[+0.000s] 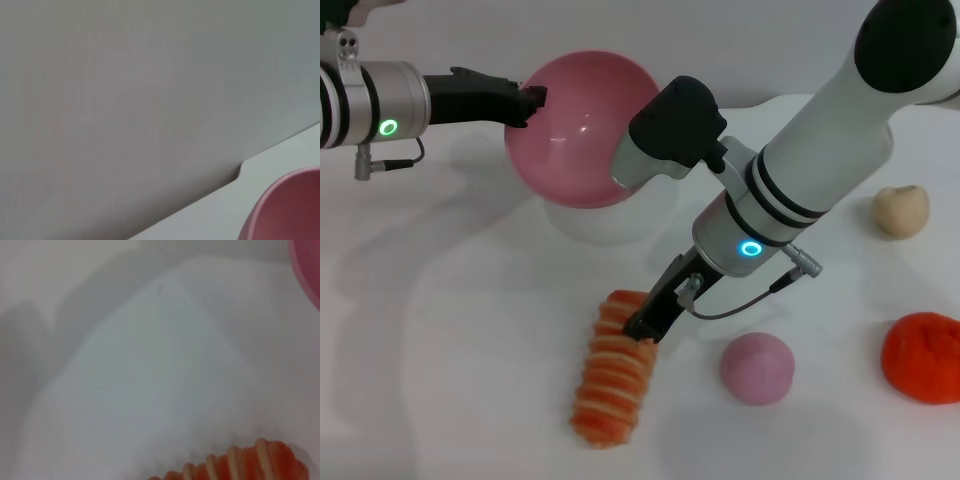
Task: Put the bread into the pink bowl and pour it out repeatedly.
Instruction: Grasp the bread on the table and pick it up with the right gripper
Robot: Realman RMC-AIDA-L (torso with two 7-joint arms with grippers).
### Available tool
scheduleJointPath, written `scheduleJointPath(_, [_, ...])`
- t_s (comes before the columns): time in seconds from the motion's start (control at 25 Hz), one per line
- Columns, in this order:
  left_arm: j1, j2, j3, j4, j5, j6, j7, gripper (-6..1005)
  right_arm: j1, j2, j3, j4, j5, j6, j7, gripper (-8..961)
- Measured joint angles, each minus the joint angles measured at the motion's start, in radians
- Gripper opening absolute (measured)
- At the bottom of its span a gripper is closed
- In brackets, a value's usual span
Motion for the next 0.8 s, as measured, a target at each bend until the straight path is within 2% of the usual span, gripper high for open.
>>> scheduleJointPath(0.36, [0.0,0.001,-0.002,0.0,0.0,-0.002,0.0,47,-0.001,-0.002,0.0,-0.001,-0.008,0.008,0.0,-1])
scheduleJointPath(0.68, [-0.002,0.001,-0.002,0.0,0.0,-0.003,0.0,48,0.017,-0.004,-0.001,-0.012,-0.041,0.037,0.035,57])
scheduleJointPath(0.8, [-0.003,0.001,-0.002,0.0,0.0,-0.004,0.001,48,0.019,-0.005,0.001,-0.016,-0.058,0.048,0.055,111])
